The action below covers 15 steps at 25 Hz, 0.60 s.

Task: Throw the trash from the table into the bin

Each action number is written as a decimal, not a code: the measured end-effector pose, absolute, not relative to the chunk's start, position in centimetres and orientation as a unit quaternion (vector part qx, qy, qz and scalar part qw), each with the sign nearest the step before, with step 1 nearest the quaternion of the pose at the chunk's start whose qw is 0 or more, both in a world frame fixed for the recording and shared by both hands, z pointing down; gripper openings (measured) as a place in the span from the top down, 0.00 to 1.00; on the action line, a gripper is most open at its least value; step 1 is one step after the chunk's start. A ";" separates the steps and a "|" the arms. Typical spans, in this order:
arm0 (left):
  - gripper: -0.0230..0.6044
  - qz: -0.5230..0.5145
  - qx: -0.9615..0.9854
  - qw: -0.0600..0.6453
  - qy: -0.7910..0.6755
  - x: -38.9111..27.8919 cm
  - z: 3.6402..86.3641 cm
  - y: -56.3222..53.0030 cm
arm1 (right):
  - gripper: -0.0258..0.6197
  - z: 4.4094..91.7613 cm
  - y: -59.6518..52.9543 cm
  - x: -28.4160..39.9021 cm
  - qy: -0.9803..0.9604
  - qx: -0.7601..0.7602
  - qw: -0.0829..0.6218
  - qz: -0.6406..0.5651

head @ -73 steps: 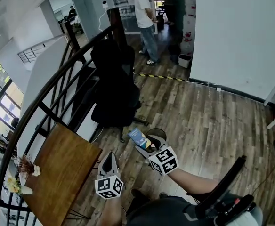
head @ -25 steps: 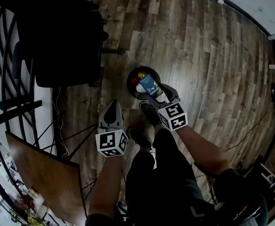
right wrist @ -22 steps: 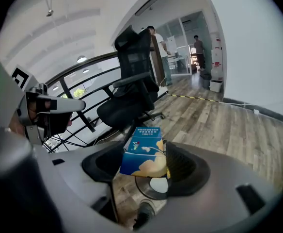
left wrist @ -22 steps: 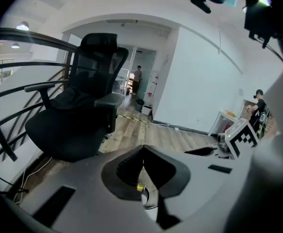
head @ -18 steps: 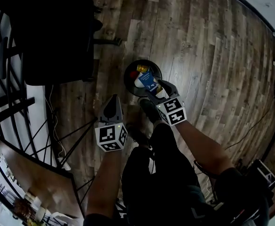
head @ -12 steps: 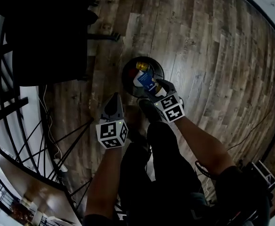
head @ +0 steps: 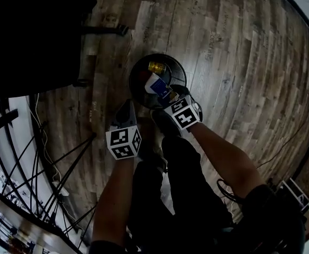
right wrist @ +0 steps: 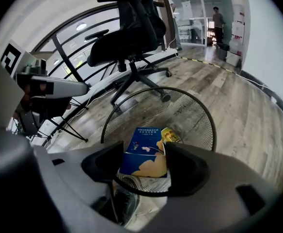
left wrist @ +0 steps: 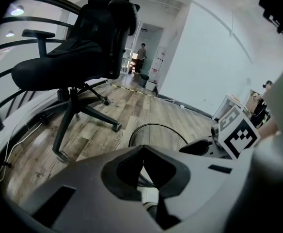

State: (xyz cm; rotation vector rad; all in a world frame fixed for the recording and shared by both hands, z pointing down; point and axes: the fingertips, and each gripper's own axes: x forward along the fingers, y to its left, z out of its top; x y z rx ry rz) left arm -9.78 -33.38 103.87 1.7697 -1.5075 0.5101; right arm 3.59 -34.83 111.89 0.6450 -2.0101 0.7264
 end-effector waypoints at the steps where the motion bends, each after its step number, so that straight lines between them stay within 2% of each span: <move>1: 0.94 0.200 0.690 0.372 -0.587 -9.7 104.3 -33.2 | 0.53 112.4 -34.6 3.6 -0.807 0.259 0.445 0.290; 8: 0.94 0.197 0.689 0.370 -0.591 -10.0 103.6 -32.3 | 0.51 112.7 -33.7 3.0 -0.809 0.247 0.450 0.287; 15: 0.94 0.173 0.684 0.363 -0.609 -10.9 92.9 -30.6 | 0.51 101.5 -33.9 3.0 -0.821 0.263 0.417 0.288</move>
